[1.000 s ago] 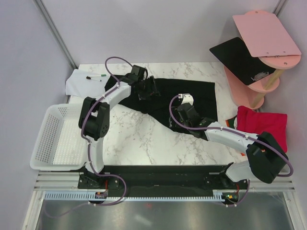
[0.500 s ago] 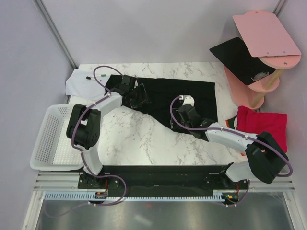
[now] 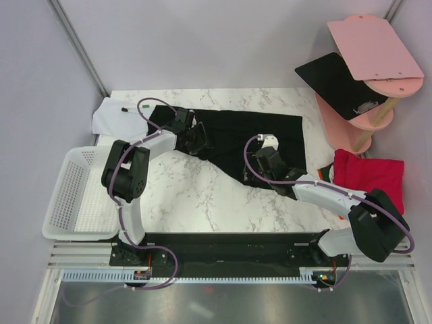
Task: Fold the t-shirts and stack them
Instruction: Grap the side of the flattened tshirt closest away from the robot with both arms
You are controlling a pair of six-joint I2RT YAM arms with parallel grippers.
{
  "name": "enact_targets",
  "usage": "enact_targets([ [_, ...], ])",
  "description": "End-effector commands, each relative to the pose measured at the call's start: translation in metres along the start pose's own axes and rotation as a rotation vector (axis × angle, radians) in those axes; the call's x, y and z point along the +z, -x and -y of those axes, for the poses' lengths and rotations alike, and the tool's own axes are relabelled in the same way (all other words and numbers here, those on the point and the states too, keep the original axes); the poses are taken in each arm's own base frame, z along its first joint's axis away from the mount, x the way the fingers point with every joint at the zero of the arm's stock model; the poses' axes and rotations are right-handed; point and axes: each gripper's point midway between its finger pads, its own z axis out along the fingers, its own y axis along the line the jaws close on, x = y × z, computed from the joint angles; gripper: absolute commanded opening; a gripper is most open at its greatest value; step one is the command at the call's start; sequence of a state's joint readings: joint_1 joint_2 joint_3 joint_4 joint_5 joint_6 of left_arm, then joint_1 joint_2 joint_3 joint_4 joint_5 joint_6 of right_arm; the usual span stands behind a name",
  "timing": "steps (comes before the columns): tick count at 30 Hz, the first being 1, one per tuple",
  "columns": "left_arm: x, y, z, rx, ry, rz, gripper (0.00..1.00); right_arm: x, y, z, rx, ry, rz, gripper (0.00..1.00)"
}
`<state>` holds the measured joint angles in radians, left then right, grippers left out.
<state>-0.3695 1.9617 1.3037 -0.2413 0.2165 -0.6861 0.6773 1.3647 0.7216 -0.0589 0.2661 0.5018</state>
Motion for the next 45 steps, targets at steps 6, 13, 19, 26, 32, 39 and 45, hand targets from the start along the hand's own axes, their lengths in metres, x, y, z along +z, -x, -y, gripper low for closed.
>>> enact_targets([
  [6, 0.013, 0.022, 0.023, -0.016, -0.084, 0.038, 0.15, -0.004, 0.007, -0.002, 0.019, 0.022, 0.030, 0.78],
  [13, -0.014, 0.033, 0.026, -0.001, -0.070, 0.098, 0.02, -0.005, 0.005, 0.000, 0.022, 0.019, 0.030, 0.78],
  [19, -0.076, 0.044, 0.040, 0.057, -0.068, 0.162, 0.02, -0.012, 0.010, 0.007, 0.029, -0.005, 0.049, 0.84],
  [26, -0.151, 0.024, 0.040, 0.119, -0.057, 0.171, 0.02, -0.028, 0.023, 0.030, 0.087, -0.068, 0.086, 0.98],
  [32, -0.192, -0.019, 0.010, 0.099, 0.002, 0.146, 0.02, -0.042, 0.030, 0.045, 0.139, -0.110, 0.092, 0.98],
  [39, -0.232, -0.070, -0.023, 0.076, 0.060, 0.104, 0.02, -0.068, 0.021, 0.077, 0.287, -0.184, 0.067, 0.98],
  [45, -0.247, -0.112, -0.049, 0.049, 0.078, 0.055, 0.02, -0.090, -0.002, 0.095, 0.406, -0.212, 0.030, 0.98],
])
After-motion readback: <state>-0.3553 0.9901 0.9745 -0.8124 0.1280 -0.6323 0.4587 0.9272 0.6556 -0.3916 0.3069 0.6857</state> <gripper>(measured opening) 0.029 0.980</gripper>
